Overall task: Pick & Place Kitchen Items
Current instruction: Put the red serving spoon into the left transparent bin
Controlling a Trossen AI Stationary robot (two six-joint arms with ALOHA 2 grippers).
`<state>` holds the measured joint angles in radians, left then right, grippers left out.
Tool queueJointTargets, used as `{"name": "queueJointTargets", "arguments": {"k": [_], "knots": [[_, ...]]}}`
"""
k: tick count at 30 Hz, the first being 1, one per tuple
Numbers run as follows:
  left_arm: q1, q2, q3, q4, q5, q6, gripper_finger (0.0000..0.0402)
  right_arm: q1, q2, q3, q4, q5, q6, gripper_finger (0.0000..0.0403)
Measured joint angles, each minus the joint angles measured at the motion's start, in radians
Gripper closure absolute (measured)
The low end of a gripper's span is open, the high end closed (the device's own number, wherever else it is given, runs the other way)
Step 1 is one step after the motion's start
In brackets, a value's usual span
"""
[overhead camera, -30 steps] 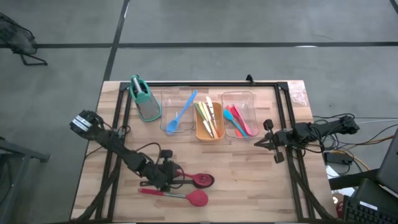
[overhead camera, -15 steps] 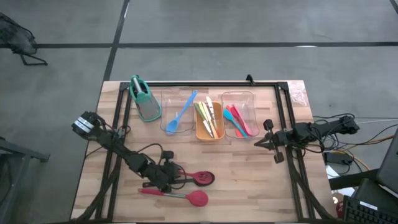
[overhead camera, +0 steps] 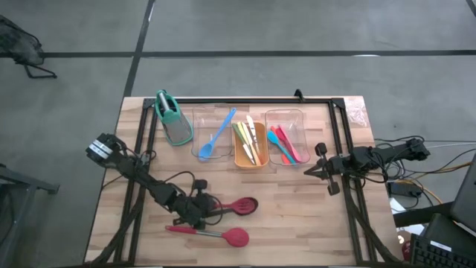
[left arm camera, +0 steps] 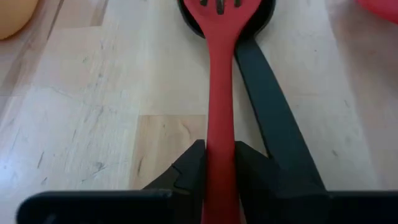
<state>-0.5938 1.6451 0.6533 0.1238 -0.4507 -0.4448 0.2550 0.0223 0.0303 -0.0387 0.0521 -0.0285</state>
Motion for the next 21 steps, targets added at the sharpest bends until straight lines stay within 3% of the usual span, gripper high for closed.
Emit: {"name": "queueJointTargets", "arguments": {"k": [11, 16, 21], "knots": [[0.001, -0.009, 0.009, 0.004, -0.043, 0.000, 0.0327, 0.000, 0.000, 0.000, 0.000, 0.000, 0.001, 0.0394], [0.001, -0.032, 0.023, -0.025, -0.139, 0.025, 0.0328, 0.000, 0.000, 0.000, 0.000, 0.000, 0.001, 0.0394], [0.001, -0.070, 0.025, -0.040, -0.299, 0.004, 0.0329, 0.000, 0.000, 0.000, 0.000, 0.000, -0.001, 0.0394]]}}
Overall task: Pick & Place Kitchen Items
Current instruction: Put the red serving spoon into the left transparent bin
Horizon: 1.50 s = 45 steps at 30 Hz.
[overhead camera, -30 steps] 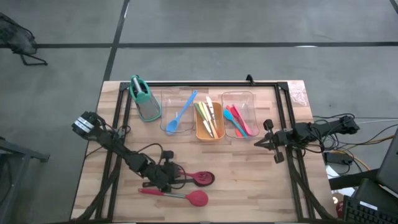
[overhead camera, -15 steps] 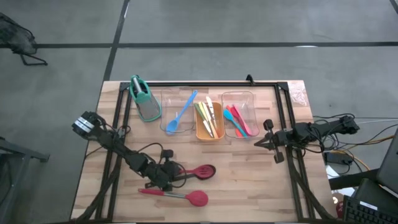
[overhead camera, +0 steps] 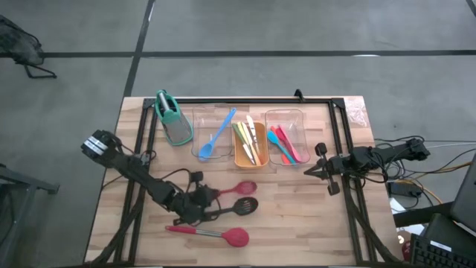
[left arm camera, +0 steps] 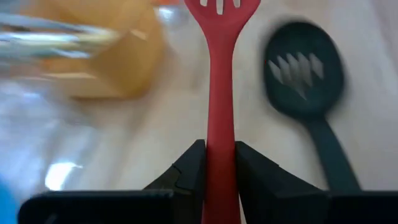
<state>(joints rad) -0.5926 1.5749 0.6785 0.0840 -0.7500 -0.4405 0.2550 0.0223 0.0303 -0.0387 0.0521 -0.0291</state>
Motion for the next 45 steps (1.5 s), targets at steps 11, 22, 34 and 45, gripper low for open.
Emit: {"name": "queueJointTargets", "arguments": {"k": [11, 22, 34, 45], "knots": [[0.021, -0.166, 0.010, 0.009, -0.457, -0.027, 0.0326, 0.000, 0.000, 0.000, 0.000, 0.000, 0.001, 0.0394], [0.273, -0.335, 0.006, 0.004, -0.475, 0.063, 0.0326, 0.000, 0.000, 0.000, 0.000, 0.000, 0.002, 0.0394], [0.528, -0.331, 0.004, -0.036, -0.246, 0.022, 0.0326, 0.000, 0.000, 0.000, 0.000, 0.000, 0.000, 0.0394], [0.539, -0.270, 0.003, -0.125, -0.209, -0.074, 0.0325, 0.000, 0.000, 0.000, 0.000, 0.000, 0.002, 0.0394]]}}
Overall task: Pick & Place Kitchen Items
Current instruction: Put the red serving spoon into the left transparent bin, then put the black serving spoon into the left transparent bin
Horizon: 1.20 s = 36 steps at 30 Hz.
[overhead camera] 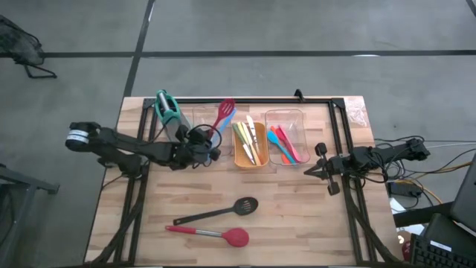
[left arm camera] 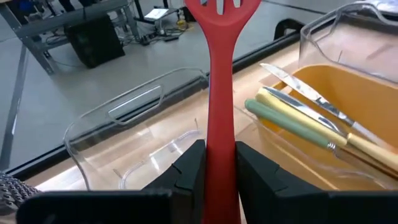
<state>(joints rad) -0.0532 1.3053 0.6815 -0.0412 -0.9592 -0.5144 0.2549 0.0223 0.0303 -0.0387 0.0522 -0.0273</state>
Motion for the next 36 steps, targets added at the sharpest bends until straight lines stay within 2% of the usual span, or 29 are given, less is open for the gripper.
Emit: {"name": "queueJointTargets", "arguments": {"k": [14, 21, 36], "knots": [[0.006, 0.082, -0.048, -0.004, -0.012, -0.116, 0.0325, 0.000, 0.000, 0.000, 0.000, 0.000, 0.000, 0.0394], [0.008, 0.096, -0.048, -0.004, 0.003, -0.118, 0.0325, 0.000, 0.000, 0.000, 0.000, 0.000, -0.001, 0.0394], [0.007, 0.096, -0.046, -0.004, 0.005, -0.168, 0.0282, 0.000, 0.000, 0.000, 0.000, 0.000, 0.000, 0.0394]]}}
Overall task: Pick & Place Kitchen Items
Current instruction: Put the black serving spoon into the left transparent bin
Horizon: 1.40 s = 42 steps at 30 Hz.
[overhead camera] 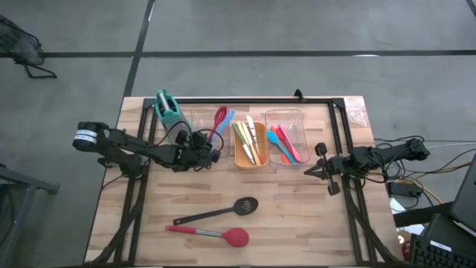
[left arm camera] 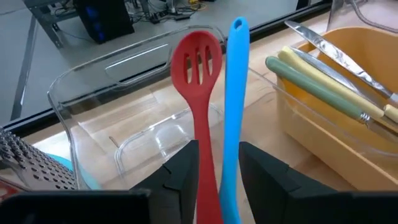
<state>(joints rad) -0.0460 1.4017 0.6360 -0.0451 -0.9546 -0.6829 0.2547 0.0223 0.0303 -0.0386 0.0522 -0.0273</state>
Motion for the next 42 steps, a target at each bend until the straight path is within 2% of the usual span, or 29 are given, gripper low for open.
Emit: {"name": "queueJointTargets", "arguments": {"k": [4, 11, 21, 25, 29, 37, 42], "knots": [[-0.004, -0.014, 0.014, 0.027, 0.002, 0.060, 0.0281, 0.000, 0.000, 0.000, 0.000, 0.000, 0.000, 0.0394], [-0.058, -0.031, 0.096, 0.039, 0.072, 0.182, 0.0281, 0.000, 0.000, 0.000, 0.000, 0.000, -0.002, 0.0394], [-0.251, -0.031, 0.163, 0.213, 0.223, 0.370, 0.0280, 0.000, 0.000, 0.000, 0.000, 0.000, -0.001, 0.0394], [-0.343, -0.028, 0.162, 0.220, 0.248, 0.378, 0.0280, 0.000, 0.000, 0.000, 0.000, 0.000, -0.002, 0.0394], [-0.417, 0.017, 0.162, 0.276, 0.251, 0.424, 0.0280, 0.000, 0.001, 0.000, 0.000, 0.000, -0.002, 0.0394], [-0.468, 0.164, 0.163, 0.344, 0.284, 0.491, 0.0279, 0.000, 0.000, 0.000, 0.000, 0.000, 0.000, 0.0394], [-0.468, 0.239, 0.179, 0.342, 0.309, 0.441, 0.0252, 0.000, 0.000, 0.000, 0.000, 0.000, -0.002, 0.0394]]}}
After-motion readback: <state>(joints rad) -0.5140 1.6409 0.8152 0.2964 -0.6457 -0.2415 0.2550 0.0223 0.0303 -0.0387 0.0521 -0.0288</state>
